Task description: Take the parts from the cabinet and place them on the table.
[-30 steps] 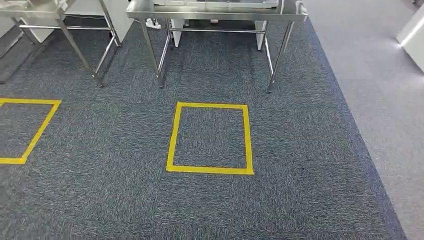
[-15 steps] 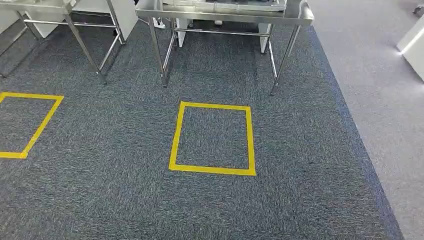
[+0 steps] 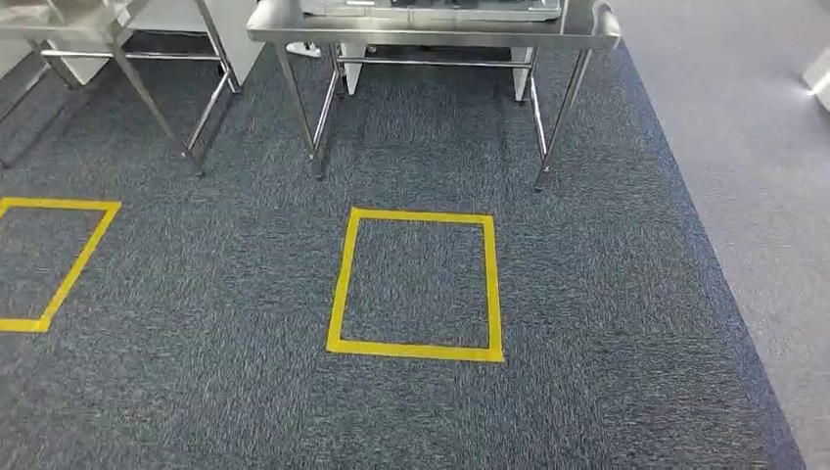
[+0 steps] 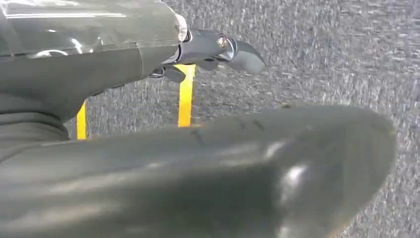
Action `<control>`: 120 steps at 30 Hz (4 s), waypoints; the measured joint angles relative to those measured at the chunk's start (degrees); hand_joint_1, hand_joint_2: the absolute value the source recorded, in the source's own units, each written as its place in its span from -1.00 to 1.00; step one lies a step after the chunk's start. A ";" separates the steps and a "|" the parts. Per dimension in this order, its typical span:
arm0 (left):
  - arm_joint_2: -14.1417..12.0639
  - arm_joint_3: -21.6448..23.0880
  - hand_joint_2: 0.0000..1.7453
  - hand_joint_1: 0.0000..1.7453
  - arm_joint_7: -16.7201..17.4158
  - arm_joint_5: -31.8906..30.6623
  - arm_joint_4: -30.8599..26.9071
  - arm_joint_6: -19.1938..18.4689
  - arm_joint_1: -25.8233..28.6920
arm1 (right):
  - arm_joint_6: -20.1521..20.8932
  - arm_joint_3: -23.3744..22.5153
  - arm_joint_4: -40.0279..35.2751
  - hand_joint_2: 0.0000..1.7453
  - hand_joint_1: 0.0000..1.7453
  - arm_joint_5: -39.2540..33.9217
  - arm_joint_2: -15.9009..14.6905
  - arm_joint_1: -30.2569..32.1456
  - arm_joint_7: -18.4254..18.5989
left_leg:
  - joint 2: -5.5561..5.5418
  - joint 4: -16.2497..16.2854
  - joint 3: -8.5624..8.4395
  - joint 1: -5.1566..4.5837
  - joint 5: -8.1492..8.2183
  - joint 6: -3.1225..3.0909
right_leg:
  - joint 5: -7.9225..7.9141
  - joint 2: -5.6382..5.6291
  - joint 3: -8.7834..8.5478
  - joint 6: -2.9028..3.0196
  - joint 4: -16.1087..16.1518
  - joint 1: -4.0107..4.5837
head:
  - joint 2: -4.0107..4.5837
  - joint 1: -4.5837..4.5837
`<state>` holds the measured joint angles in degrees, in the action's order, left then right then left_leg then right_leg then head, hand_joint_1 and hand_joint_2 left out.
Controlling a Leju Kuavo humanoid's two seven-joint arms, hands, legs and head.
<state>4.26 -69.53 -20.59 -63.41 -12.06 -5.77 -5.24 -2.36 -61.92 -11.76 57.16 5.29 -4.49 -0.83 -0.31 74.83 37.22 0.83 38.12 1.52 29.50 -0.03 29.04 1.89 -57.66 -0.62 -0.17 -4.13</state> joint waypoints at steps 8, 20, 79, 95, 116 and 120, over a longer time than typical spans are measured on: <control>-0.33 -0.02 -1.00 -1.00 -0.31 0.07 0.00 0.09 0.49 | 0.00 -0.17 0.24 -1.00 -1.00 0.00 0.46 -0.09 -0.09 | -0.06 -13.68 0.96 -1.32 -14.53 -2.23 | 5.31 -0.40 -4.83 -1.36 -0.06 0.56 | 0.00 0.04; -0.22 0.00 -1.00 -1.00 -0.87 0.13 0.02 0.26 -0.08 | -1.27 -0.74 0.20 -1.00 -1.00 -0.15 0.04 -0.27 0.35 | -0.48 -16.13 -3.52 -0.39 -12.43 -2.59 | -0.13 -0.21 1.36 -3.59 -1.62 -0.67 | 0.00 0.04; -3.21 -4.07 -1.00 -1.00 6.47 6.30 0.02 4.92 -0.04 | -7.02 -2.37 -0.04 -1.00 -1.00 -3.85 -3.13 0.56 3.03 | -1.27 -16.88 -4.95 -0.14 -11.25 -2.86 | 8.98 0.34 8.07 -3.53 -17.51 -0.13 | 0.00 0.07; -3.15 -9.53 -1.00 -1.00 3.89 9.55 -0.02 3.96 0.16 | -5.75 -9.73 -0.26 -1.00 -1.00 -6.47 -3.82 0.11 0.63 | -0.22 1.06 3.58 -0.10 -3.15 0.33 | -0.95 2.43 1.52 0.09 0.35 0.11 | 0.00 0.00; -4.74 -8.33 -1.00 -1.00 4.59 5.90 -0.68 5.95 0.61 | -5.60 -9.70 -0.13 -1.00 -1.00 -4.85 -1.18 0.21 4.07 | -5.93 -16.90 -4.90 -0.08 -11.59 -0.56 | 0.28 -5.26 1.79 -2.97 -1.52 -1.43 | 0.00 0.00; -4.83 -8.28 -1.00 -1.00 4.66 5.55 -0.68 5.92 1.12 | -5.29 -9.70 -0.13 -1.00 -1.00 -4.81 -0.90 0.03 4.13 | -5.16 -16.46 -4.31 0.36 -11.43 0.75 | -0.17 -2.21 1.40 -1.12 -0.75 -1.27 | 0.00 0.00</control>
<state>-0.57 -77.81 -15.93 -57.86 -12.74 0.15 -4.12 -7.65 -71.63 -11.89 52.35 4.39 -4.45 3.30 -5.47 58.37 32.91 1.19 26.69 2.27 29.33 -2.24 30.43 0.77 -58.42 -1.88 -0.18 -4.13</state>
